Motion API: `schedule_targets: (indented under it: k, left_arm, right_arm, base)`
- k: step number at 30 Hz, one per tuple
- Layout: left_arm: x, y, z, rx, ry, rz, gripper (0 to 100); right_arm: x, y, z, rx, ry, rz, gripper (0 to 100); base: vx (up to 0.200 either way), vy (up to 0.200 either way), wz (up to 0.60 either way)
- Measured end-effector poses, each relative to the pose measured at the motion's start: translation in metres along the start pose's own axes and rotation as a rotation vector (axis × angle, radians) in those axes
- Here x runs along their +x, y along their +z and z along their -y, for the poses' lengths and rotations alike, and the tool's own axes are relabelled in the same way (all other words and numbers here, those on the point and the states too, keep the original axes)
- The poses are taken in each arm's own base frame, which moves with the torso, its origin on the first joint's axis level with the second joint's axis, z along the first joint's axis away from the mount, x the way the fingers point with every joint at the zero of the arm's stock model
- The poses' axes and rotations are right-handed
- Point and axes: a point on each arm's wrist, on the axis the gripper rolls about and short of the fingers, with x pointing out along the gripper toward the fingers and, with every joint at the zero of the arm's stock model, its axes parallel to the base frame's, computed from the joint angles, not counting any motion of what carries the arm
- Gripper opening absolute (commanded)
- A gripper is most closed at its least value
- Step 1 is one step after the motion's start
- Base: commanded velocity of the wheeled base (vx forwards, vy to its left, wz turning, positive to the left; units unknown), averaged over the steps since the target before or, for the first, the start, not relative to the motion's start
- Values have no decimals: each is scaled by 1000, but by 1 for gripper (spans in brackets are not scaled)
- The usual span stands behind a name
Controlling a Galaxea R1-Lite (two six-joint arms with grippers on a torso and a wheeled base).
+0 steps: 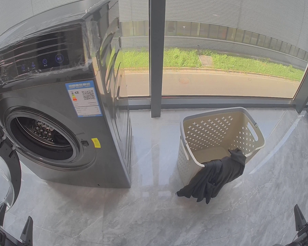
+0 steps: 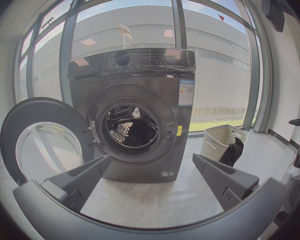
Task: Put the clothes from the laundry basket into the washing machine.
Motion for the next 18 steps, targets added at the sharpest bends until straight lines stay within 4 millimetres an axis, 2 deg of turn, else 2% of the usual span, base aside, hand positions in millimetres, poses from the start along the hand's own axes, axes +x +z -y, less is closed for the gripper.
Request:
schedule_targets:
  k: [9, 18]
  left_arm:
    - [0, 0, 0, 1, 0, 0, 100]
    - [0, 0, 0, -1, 1, 0, 100]
  right_arm:
    - [0, 0, 0, 0, 1, 0, 100]
    - [0, 0, 0, 0, 0, -1, 100]
  base:
    - [0, -200, 0]
    - [0, 0, 0]
